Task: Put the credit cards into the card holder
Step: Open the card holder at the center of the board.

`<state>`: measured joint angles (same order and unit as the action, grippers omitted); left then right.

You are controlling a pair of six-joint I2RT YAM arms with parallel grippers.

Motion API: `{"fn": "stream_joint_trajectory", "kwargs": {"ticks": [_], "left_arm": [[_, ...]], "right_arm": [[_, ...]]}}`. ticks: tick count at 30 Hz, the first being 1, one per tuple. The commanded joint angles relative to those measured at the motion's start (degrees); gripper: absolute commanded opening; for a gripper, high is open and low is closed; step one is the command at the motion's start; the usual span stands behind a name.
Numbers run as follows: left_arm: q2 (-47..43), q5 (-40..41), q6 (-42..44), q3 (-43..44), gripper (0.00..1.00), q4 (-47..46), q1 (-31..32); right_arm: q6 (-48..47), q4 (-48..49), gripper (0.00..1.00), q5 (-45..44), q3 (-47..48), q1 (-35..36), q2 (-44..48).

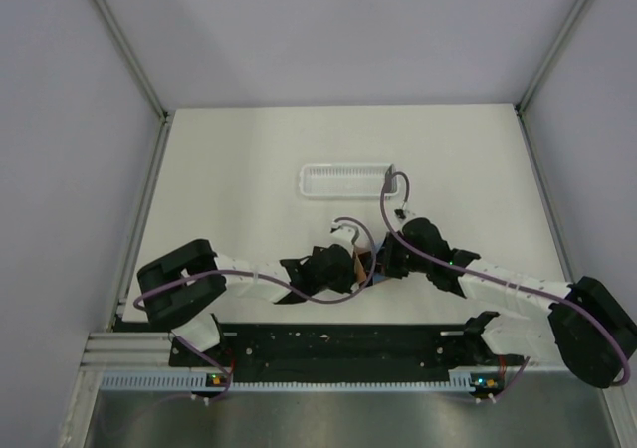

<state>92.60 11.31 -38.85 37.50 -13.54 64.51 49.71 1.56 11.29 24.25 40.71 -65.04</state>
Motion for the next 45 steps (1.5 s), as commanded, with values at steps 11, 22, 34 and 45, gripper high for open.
{"fn": "stream_joint_trajectory", "kwargs": {"ticks": [11,22,34,45], "left_arm": [[-17.96,4.94,-2.11,-2.35,0.0,18.54,0.7],[-18.52,6.98,6.5,5.92,0.0,8.54,-3.24],[-3.4,-0.15,7.12,12.77,0.0,2.73,-4.31],[3.99,-1.03,4.4,11.99,0.0,1.41,-4.48]], "right_arm": [[-0.32,-1.12,0.0,-5.05,-0.7,-0.28,-1.67],[-0.41,0.02,0.0,-4.61,-1.57,-0.28,-3.26],[-0.58,0.28,0.0,-4.52,-1.49,-0.28,-3.34],[-0.41,-4.89,0.0,-4.26,-1.22,-0.28,3.32]]}}
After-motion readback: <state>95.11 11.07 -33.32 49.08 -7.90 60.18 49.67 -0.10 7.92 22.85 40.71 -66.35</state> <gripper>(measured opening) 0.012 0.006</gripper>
